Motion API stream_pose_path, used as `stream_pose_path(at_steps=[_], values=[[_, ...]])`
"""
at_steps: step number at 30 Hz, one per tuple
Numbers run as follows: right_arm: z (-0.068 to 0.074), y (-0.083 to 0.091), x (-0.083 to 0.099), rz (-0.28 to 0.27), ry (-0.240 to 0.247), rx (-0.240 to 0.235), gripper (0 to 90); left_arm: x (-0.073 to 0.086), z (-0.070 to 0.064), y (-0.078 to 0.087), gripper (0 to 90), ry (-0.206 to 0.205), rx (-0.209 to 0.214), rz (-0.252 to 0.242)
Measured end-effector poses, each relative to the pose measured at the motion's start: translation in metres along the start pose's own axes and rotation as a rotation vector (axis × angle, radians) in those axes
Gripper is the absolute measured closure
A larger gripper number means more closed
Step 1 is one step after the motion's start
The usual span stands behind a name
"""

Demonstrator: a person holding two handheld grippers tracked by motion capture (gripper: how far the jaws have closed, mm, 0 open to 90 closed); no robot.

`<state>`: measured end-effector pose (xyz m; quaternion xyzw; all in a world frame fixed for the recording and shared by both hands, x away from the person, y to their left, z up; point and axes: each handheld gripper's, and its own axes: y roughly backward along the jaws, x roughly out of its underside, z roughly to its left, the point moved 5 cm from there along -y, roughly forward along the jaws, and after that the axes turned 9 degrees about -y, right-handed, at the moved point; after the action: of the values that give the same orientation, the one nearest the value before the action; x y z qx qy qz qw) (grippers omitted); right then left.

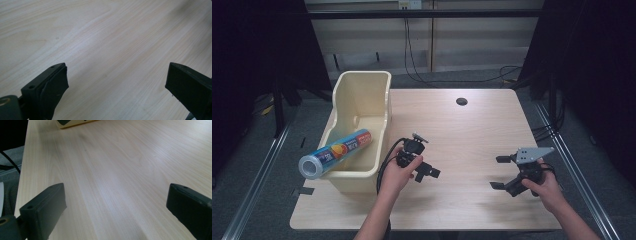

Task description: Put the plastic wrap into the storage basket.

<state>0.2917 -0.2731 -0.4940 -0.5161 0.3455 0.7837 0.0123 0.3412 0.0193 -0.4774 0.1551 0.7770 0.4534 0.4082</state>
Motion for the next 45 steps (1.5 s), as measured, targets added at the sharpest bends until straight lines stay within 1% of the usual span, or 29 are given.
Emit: stream_pose_path(at_steps=[1, 4, 6, 8, 9, 11, 12, 13, 14, 19, 23, 25, 26, 27, 29, 30, 31, 32, 37, 38, 39, 40, 44, 45], values=[[0.0, 0.0, 0.0, -0.001, 0.002, 0.005, 2.4, 0.001, 0.0, -0.001, 3.7, -0.016, 0.005, 0.011], [-0.001, 0.0, 0.001, 0.002, 0.006, 0.001, 2.3, 0.004, 0.0, -0.004, 3.7, -0.023, 0.011, 0.016], [-0.001, 0.0, 0.001, 0.002, 0.004, -0.001, 2.4, 0.004, -0.001, -0.006, 3.7, -0.016, 0.014, 0.01], [-0.001, -0.001, 0.001, 0.005, 0.006, 0.004, 2.4, 0.006, -0.001, -0.008, 3.7, -0.024, 0.015, 0.011], [-0.001, -0.001, 0.001, 0.007, 0.006, 0.004, 2.4, 0.006, -0.002, -0.009, 3.7, -0.015, 0.016, 0.002], [-0.001, -0.001, 0.002, 0.008, 0.004, 0.008, 2.3, 0.007, -0.002, -0.01, 3.7, -0.015, 0.02, -0.005], [-0.001, -0.001, 0.002, 0.008, 0.002, 0.008, 2.4, 0.007, -0.003, -0.012, 3.7, 0.002, 0.023, -0.013], [-0.002, -0.001, 0.002, 0.008, 0.002, 0.003, 2.4, 0.007, -0.003, -0.012, 3.7, 0.002, 0.023, -0.013], [-0.002, -0.001, 0.002, 0.008, 0.002, 0.007, 2.4, 0.009, -0.003, -0.013, 3.7, -0.024, 0.027, 0.007], [-0.002, -0.002, 0.003, 0.011, 0.002, 0.004, 2.4, 0.011, -0.003, -0.017, 3.8, -0.018, 0.034, -0.001], [-0.002, -0.002, 0.003, 0.011, 0.003, 0.006, 2.4, 0.013, -0.003, -0.02, 4.0, -0.023, 0.046, 0.0], [-0.002, -0.002, 0.003, 0.011, 0.003, 0.006, 2.4, 0.013, -0.003, -0.021, 4.0, -0.028, 0.044, 0.006], [-0.002, -0.002, 0.003, 0.013, 0.002, 0.006, 2.4, 0.014, -0.004, -0.023, 4.1, -0.017, 0.051, -0.004], [-0.002, -0.002, 0.004, 0.014, 0.005, 0.005, 2.4, 0.015, -0.004, -0.024, 4.0, -0.022, 0.054, -0.001], [-0.002, -0.002, 0.004, 0.016, 0.004, 0.008, 2.4, 0.015, -0.005, -0.025, 4.1, -0.018, 0.057, -0.002], [-0.003, -0.002, 0.004, 0.016, 0.003, 0.01, 2.4, 0.016, -0.005, -0.026, 4.1, -0.034, 0.058, 0.007], [-0.003, -0.002, 0.004, 0.016, 0.004, 0.011, 2.4, 0.017, -0.006, -0.028, 4.1, -0.025, 0.058, 0.004], [-0.003, -0.002, 0.004, 0.016, 0.004, 0.011, 2.4, 0.017, -0.006, -0.028, 4.1, -0.025, 0.058, 0.004], [-0.003, -0.003, 0.005, 0.017, -0.002, 0.011, 2.4, 0.02, -0.007, -0.033, 4.2, -0.035, 0.073, 0.005], [-0.003, -0.003, 0.005, 0.017, -0.001, 0.009, 2.4, 0.02, -0.008, -0.034, 4.2, -0.021, 0.073, 0.0], [-0.003, -0.003, 0.005, 0.018, -0.002, 0.01, 2.3, 0.021, -0.008, -0.035, 4.2, -0.03, 0.076, 0.003], [-0.003, -0.003, 0.005, 0.019, 0.0, 0.007, 2.3, 0.021, -0.008, -0.036, 4.2, -0.026, 0.085, -0.001], [-0.003, -0.003, 0.006, 0.023, 0.001, 0.008, 2.4, 0.022, -0.01, -0.039, 4.3, -0.029, 0.093, -0.002], [-0.004, -0.004, 0.006, 0.023, 0.004, 0.011, 2.4, 0.023, -0.011, -0.04, 4.4, -0.028, 0.101, -0.006]])
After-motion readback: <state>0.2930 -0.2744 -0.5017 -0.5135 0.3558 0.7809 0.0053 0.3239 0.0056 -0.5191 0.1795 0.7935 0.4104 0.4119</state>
